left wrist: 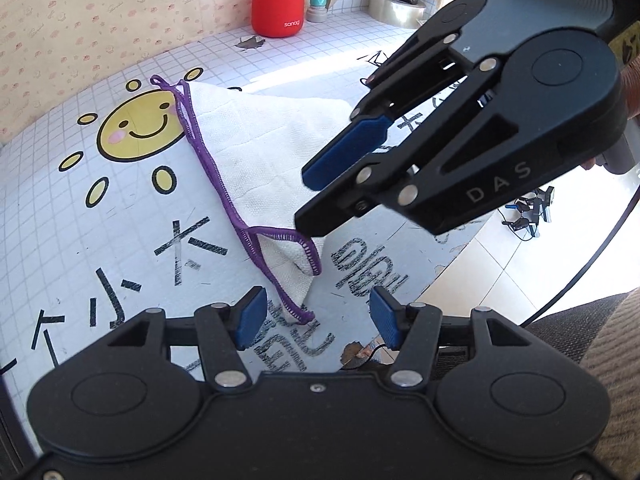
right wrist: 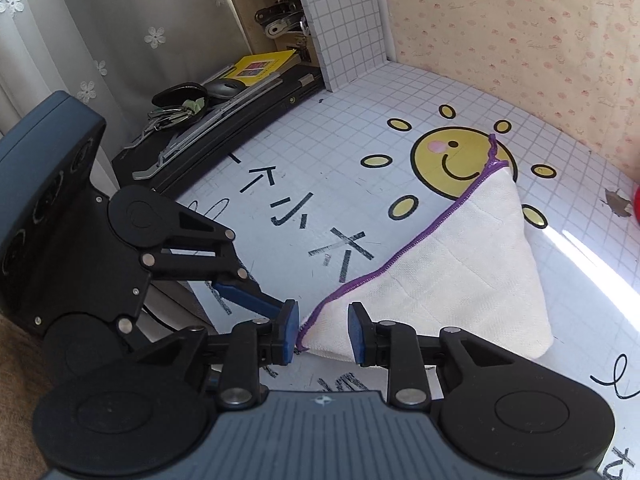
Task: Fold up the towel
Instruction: 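Lift the open right gripper away from the folded towel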
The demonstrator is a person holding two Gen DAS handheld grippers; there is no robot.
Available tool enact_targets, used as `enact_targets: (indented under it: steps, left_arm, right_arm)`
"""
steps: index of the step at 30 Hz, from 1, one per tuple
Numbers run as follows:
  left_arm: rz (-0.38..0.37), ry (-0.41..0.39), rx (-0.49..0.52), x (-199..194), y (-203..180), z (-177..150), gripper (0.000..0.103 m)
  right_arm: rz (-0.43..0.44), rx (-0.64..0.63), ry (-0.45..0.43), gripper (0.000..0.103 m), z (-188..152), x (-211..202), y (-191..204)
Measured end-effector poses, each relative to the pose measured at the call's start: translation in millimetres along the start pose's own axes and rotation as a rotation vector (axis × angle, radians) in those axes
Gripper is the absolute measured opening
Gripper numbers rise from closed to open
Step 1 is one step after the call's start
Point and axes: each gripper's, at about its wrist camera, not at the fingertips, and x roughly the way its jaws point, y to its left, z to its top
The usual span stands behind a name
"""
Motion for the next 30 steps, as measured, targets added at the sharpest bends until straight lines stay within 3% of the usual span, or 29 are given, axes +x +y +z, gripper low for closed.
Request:
enact_targets:
  steps: [9, 14, 23, 26, 30]
  left_arm:
    - [-0.013, -0.065, 0.037, -17, -6, 24, 0.062]
    - [-0.016, -0.057, 0.137, -15, -18, 30, 0.063]
    - [-0.052, -0.08, 0.165, -21, -21, 39, 0.063]
    - [-0.098, -0.062, 0.179, -14, -23, 42, 0.072]
    - [-0.11, 0.019, 0.188, 7, -25, 38, 0.072]
  right_arm:
    - [-0.105, -0.048, 0.042, 0.03, -9, 7, -12]
    - [-0.107, -0.075, 0.062, 0.031, -9, 14, -18]
    - [-0.111, -0.13, 0.064, 0.031, -7, 16, -30]
    - [-0.116, -0.14, 0.07, 0.031, -4, 20, -30]
    - [-0.124, -0.151, 0.09, 0.031, -1, 26, -38]
